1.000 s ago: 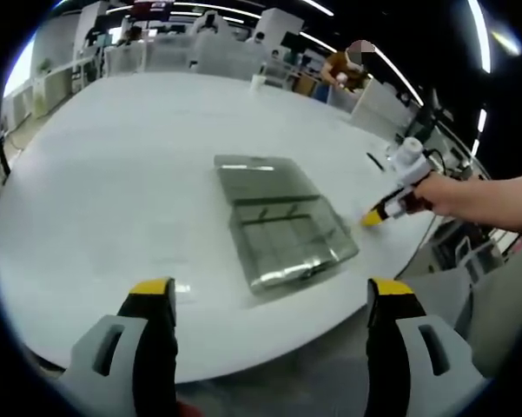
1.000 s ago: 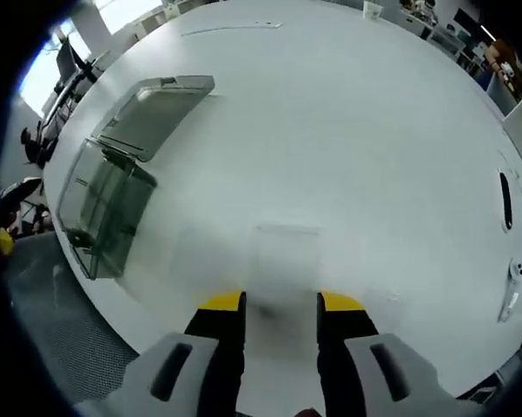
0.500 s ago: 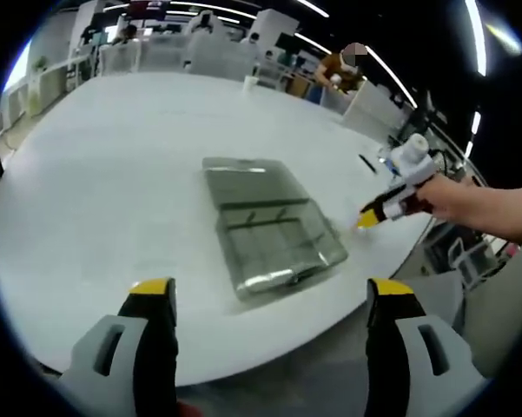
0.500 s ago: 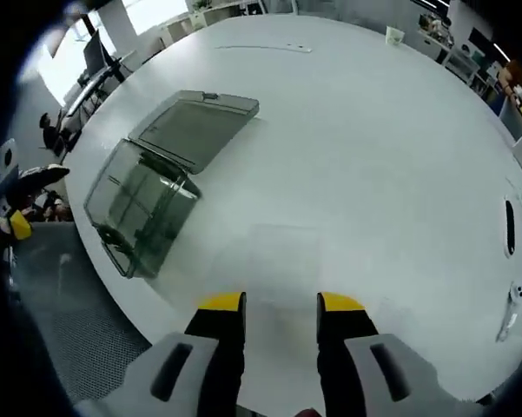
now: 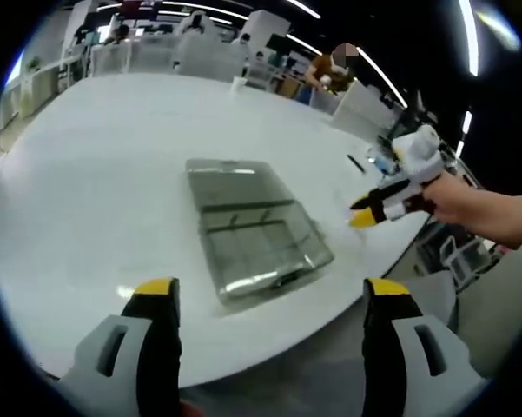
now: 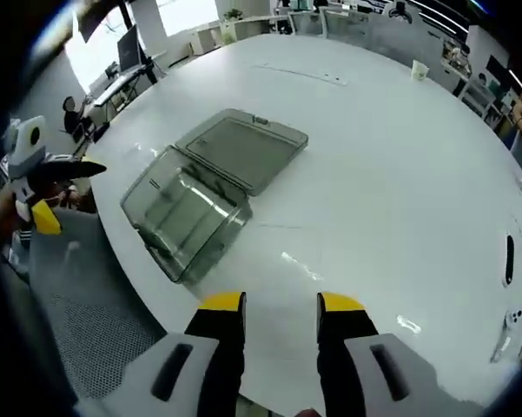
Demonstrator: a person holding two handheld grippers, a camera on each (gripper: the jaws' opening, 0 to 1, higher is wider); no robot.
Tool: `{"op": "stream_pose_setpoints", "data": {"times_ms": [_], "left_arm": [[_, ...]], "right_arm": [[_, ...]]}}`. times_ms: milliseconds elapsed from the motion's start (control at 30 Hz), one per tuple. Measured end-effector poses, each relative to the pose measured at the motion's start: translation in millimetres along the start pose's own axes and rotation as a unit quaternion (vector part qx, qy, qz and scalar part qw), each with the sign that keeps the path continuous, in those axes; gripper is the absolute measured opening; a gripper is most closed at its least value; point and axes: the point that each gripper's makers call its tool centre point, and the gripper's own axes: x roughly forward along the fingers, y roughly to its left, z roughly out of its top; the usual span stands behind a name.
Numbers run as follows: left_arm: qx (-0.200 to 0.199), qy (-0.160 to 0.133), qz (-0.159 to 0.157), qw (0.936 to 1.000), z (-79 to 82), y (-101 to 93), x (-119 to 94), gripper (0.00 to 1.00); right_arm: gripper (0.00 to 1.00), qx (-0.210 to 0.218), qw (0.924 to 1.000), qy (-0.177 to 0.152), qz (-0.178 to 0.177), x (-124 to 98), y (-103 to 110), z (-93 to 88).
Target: Insert the divider into the dual guide fixture by aligning both edges with the guide slots and pushing it downward to the bottom, including one-sided entry, uneven engagement, binding, and posture correction.
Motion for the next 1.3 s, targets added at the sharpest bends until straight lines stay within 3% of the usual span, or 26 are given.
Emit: {"op": "stream_pose_setpoints", "data": {"times_ms": [733, 1300], "left_arm": [[0.002, -0.040, -0.051, 0.9979, 19.5, -29.7, 6.4, 0.71], [-0.025, -0.088, -0.111, 0.9896, 44.5, -58.0, 5.5, 0.55]], "right_arm": [[0.27, -0.046, 0.9974, -0.050, 0.024, -28.4, 48.8, 26.9], [0.27, -0.069, 0.9922, -0.088, 0.054, -41.5, 83.3, 45.1]]}}
